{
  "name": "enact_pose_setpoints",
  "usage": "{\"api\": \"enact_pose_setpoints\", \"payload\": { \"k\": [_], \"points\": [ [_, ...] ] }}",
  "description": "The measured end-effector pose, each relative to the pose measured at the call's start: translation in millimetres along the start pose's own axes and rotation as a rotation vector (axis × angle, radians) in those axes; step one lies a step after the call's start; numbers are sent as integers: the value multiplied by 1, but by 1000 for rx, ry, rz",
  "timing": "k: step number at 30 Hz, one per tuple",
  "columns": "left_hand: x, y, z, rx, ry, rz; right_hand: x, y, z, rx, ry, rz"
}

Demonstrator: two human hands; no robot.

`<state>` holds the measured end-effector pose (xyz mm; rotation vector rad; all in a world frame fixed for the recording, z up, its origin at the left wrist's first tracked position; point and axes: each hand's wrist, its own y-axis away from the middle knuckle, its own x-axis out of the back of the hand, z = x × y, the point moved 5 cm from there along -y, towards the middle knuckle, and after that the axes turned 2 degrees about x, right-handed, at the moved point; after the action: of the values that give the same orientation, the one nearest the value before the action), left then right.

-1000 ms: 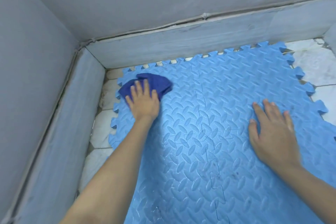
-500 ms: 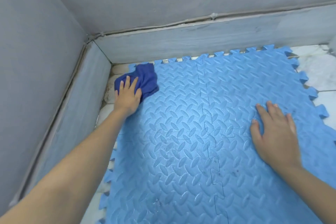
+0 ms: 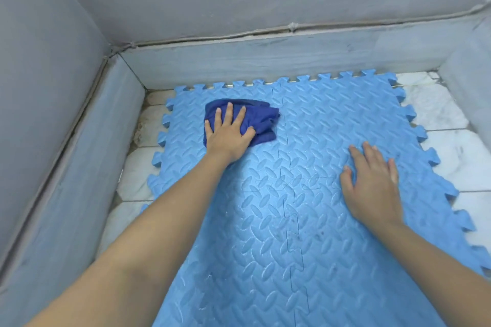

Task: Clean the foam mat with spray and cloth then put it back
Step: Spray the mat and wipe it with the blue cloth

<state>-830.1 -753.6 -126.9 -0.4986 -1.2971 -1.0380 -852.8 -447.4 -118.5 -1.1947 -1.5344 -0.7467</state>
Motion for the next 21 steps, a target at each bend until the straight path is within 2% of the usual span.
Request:
{"api": "enact_pose_setpoints", "payload": {
  "k": [3,7,9,11,13,16,19,21],
  "points": [
    [-1,35,-17,-84,-8,-9,2,-2,1,15,11,1],
    [-10,154,-75,-140,-44,-28,0,-1,2,25,14,9],
    [-13,217,-94,-164,-75,-92,-1,-2,4,24,6,28],
    [-16,247,-105,-157,-95,-130,-3,-2,4,44,20,47],
    [-13,231,-102,-103,-95,-76,-2,-3,5,40,37,50],
    [-8,157,-89,39,-72,35,-4,2,-13,50,20,-5],
    [-7,94,-80,108,-46,60,-22,38,-70,270,31,-114],
    [-11,87,-82,93,-38,69,-36,65,-99,390,73,-156]
  ]
}}
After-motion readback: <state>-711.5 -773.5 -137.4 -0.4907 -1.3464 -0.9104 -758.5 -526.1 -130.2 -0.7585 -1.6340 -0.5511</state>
